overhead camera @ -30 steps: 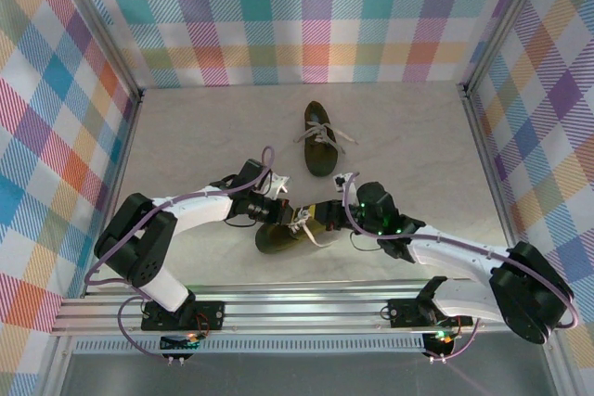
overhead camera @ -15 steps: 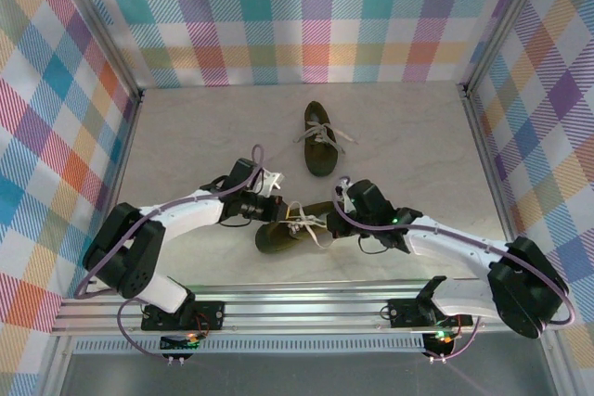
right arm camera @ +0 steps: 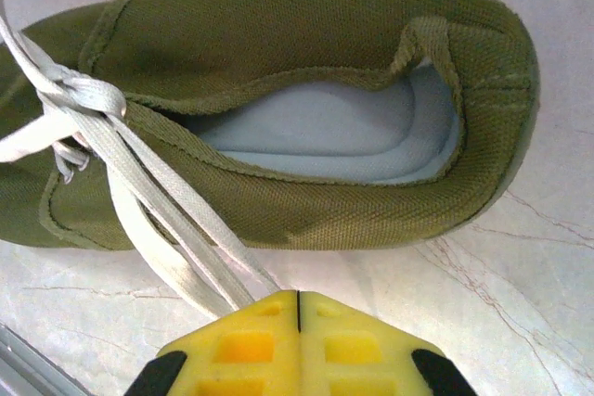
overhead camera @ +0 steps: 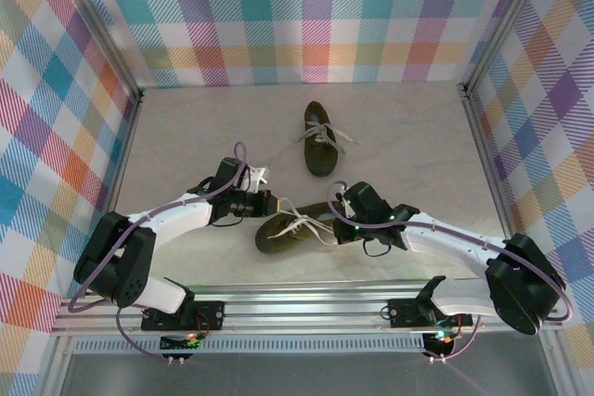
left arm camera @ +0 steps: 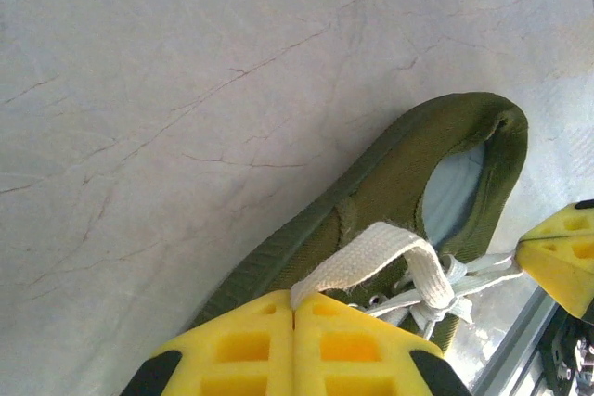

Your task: Tie the shoes

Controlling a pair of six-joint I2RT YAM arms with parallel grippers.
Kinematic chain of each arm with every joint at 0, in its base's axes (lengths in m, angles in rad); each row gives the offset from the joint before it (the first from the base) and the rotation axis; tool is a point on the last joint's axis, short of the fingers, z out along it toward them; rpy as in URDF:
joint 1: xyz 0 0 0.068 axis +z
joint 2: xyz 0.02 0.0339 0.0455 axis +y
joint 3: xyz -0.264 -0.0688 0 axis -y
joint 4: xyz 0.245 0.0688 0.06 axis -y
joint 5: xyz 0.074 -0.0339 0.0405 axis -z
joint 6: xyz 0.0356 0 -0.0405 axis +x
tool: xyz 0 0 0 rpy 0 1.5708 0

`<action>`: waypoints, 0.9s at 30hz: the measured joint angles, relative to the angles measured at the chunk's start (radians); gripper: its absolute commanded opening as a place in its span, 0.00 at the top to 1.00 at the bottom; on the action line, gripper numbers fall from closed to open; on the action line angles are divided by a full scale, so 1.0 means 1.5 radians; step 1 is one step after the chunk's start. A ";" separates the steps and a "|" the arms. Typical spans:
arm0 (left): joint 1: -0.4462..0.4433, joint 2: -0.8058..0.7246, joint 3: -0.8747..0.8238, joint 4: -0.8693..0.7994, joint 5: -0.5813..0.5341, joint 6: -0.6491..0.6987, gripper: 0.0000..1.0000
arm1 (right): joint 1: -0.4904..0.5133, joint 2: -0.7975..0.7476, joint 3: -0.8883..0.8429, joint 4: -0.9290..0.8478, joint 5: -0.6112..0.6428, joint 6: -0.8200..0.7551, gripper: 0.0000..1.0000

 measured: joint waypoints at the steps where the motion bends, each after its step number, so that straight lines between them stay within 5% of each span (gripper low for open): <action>1: 0.001 -0.001 -0.002 0.000 0.000 -0.001 1.00 | 0.000 0.000 0.002 -0.006 0.002 -0.002 1.00; 22: 0.030 -0.003 -0.007 0.003 -0.014 -0.010 1.00 | 0.012 0.050 0.013 -0.121 0.073 -0.001 1.00; 27: 0.025 -0.003 -0.010 0.015 0.008 -0.008 1.00 | 0.013 -0.063 0.005 -0.060 0.066 0.032 0.64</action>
